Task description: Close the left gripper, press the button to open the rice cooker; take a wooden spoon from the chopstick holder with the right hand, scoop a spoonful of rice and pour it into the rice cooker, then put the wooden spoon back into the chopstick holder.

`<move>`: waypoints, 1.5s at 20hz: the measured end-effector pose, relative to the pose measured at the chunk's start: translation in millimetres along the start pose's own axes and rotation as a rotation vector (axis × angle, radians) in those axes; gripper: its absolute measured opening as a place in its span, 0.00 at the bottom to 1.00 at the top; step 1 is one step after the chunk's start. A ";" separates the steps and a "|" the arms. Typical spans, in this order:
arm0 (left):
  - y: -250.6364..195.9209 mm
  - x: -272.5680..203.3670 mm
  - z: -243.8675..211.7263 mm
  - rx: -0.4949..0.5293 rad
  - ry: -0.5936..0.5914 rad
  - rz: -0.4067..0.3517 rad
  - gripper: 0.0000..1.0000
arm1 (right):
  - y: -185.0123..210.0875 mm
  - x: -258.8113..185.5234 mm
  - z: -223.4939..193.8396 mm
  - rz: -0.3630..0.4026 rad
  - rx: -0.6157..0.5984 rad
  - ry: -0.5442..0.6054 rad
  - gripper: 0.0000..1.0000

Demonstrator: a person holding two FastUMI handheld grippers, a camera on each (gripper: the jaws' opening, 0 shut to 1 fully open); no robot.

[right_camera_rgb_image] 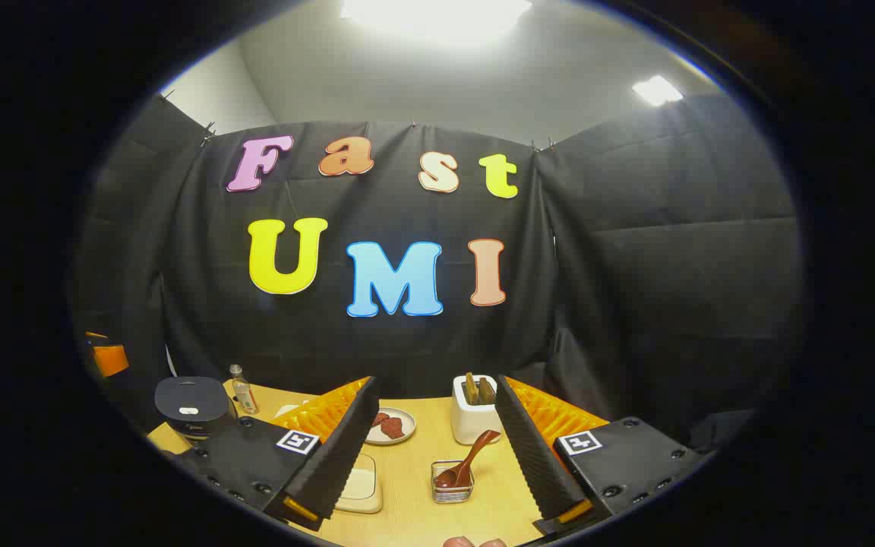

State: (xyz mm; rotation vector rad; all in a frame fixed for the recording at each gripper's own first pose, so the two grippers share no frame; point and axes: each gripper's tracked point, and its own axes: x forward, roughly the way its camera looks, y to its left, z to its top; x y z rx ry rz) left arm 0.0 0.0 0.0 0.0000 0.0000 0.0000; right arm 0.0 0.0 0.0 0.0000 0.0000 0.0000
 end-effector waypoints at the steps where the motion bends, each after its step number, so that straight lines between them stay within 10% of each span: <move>1: 0.9 2.5 -1.1 -0.010 0.003 0.002 0.92 | -0.2 0.6 -1.7 0.001 0.005 0.005 0.98; 30: 43.7 33.9 -29.2 -0.046 0.080 0.004 0.92 | 15.8 26.2 -1.1 -0.024 -0.015 0.071 0.99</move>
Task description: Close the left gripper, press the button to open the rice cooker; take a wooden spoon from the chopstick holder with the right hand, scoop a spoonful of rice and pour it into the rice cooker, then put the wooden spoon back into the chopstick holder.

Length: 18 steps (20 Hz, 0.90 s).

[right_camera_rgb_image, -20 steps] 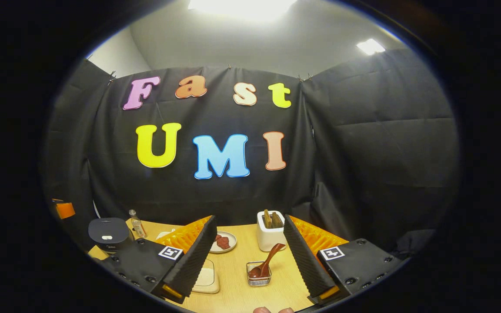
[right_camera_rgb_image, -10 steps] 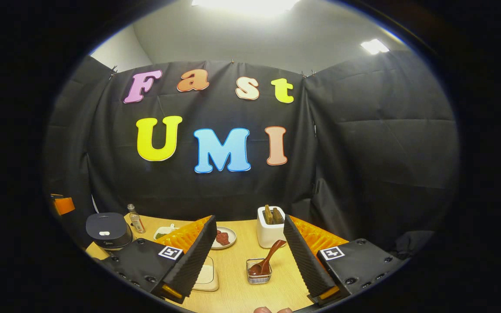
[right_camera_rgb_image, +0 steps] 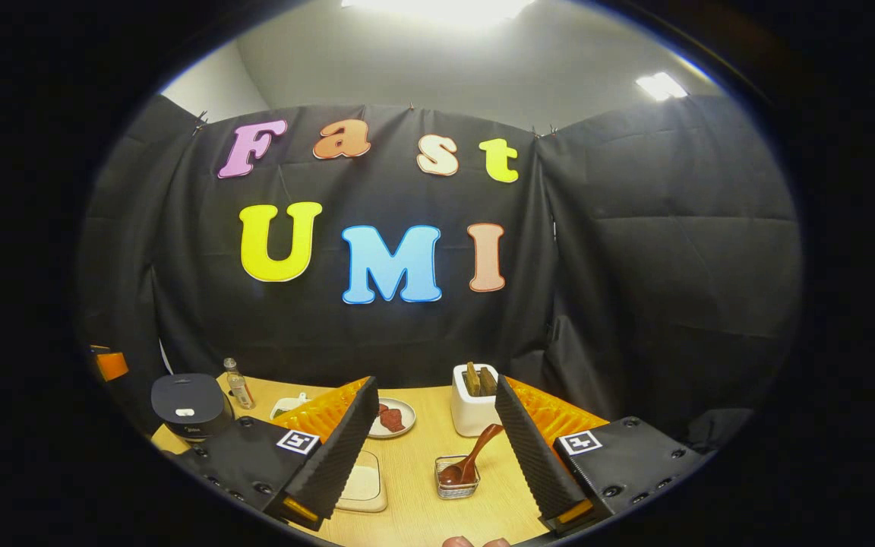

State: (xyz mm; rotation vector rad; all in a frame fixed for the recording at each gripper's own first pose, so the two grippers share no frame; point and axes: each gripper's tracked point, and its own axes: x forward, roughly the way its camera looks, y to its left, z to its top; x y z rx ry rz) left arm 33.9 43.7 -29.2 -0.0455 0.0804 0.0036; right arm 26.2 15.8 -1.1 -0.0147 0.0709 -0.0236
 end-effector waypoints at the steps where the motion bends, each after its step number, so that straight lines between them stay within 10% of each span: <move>1: 7.3 -3.2 2.5 0.002 -0.003 0.005 0.83 | 5.9 0.5 3.3 0.008 0.007 -0.005 0.97; 8: 26.3 0.7 -1.8 -0.042 0.087 0.050 0.04 | 22.0 13.7 -1.0 0.044 0.007 0.000 0.99; 18: 40.7 69.1 -19.9 -0.125 0.273 0.108 0.00 | -9.2 58.8 -19.2 0.023 0.052 0.019 0.97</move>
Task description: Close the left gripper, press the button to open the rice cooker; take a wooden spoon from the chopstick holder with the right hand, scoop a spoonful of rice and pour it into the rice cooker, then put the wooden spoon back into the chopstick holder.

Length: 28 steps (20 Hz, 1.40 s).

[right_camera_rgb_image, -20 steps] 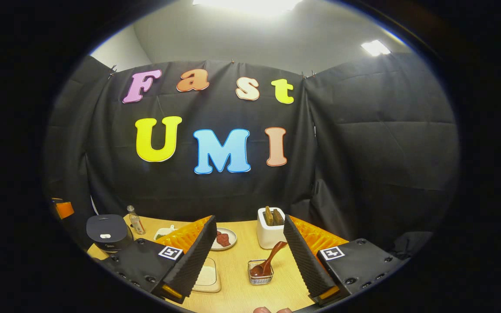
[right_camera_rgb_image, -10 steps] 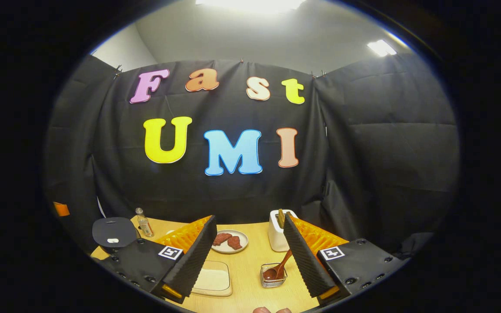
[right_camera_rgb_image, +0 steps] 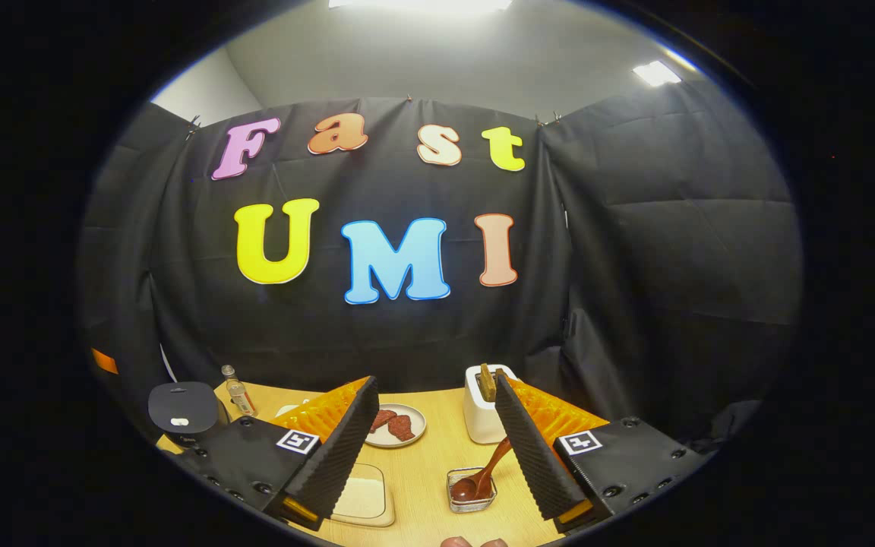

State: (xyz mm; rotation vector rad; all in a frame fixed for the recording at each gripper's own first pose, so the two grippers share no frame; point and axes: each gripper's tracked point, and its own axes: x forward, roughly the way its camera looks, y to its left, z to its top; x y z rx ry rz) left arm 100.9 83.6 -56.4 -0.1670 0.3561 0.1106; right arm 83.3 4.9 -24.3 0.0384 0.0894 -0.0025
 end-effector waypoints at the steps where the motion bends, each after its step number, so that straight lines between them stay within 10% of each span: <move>1: 1.6 12.7 -1.1 -0.018 0.016 0.005 0.01 | -6.5 3.2 -4.8 -0.009 0.002 0.009 0.99; 10: 19.9 105.1 -70.2 -0.244 0.216 0.040 0.01 | -68.5 15.4 -30.8 -0.124 0.061 0.085 0.98; 28: 10.6 144.6 -112.5 -0.018 0.288 0.090 0.01 | -77.2 20.5 -33.4 -0.127 -0.058 0.091 0.98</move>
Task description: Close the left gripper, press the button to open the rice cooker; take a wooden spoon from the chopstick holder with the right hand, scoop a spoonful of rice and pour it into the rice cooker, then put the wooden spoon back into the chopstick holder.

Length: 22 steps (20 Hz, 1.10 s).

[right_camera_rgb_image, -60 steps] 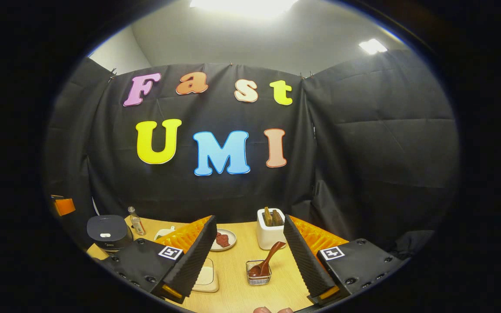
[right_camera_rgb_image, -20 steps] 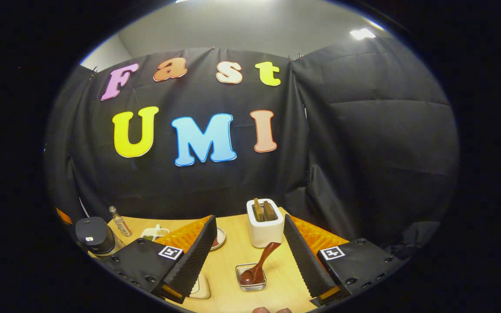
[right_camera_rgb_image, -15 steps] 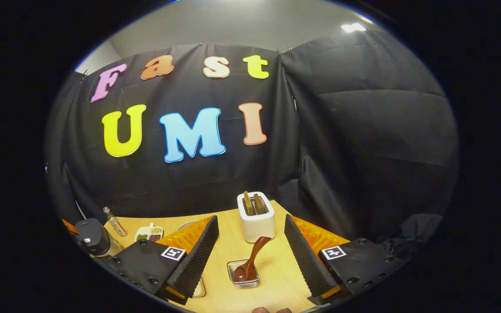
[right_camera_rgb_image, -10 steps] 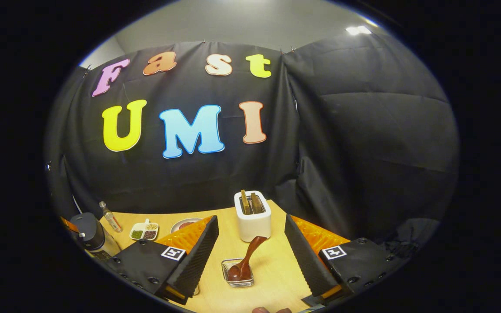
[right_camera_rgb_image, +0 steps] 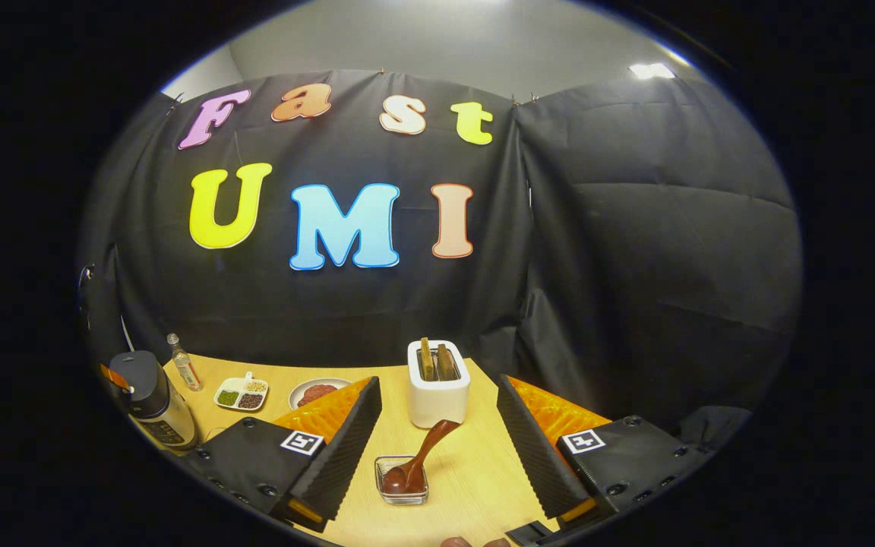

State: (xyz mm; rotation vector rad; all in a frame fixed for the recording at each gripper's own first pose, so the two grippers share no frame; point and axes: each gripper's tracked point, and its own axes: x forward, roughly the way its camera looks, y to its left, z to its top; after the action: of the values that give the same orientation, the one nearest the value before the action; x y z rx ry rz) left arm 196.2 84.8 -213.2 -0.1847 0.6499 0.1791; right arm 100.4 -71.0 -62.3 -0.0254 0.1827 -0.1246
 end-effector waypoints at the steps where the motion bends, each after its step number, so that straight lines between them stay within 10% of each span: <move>1: 0.2 0.8 0.0 0.010 0.003 -0.003 0.02 | -1.1 0.6 -3.1 0.001 0.003 0.008 0.98; 22: -4.7 -33.7 1.7 -0.120 -0.078 -0.035 0.02 | -9.9 -53.5 -13.9 -0.030 -0.002 0.043 0.99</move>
State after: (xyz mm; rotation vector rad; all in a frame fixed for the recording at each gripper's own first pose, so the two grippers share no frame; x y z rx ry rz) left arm 171.9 77.0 -190.7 -0.3031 0.5583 0.1904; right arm 44.4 -74.3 -66.0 -0.0277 0.2254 -0.1550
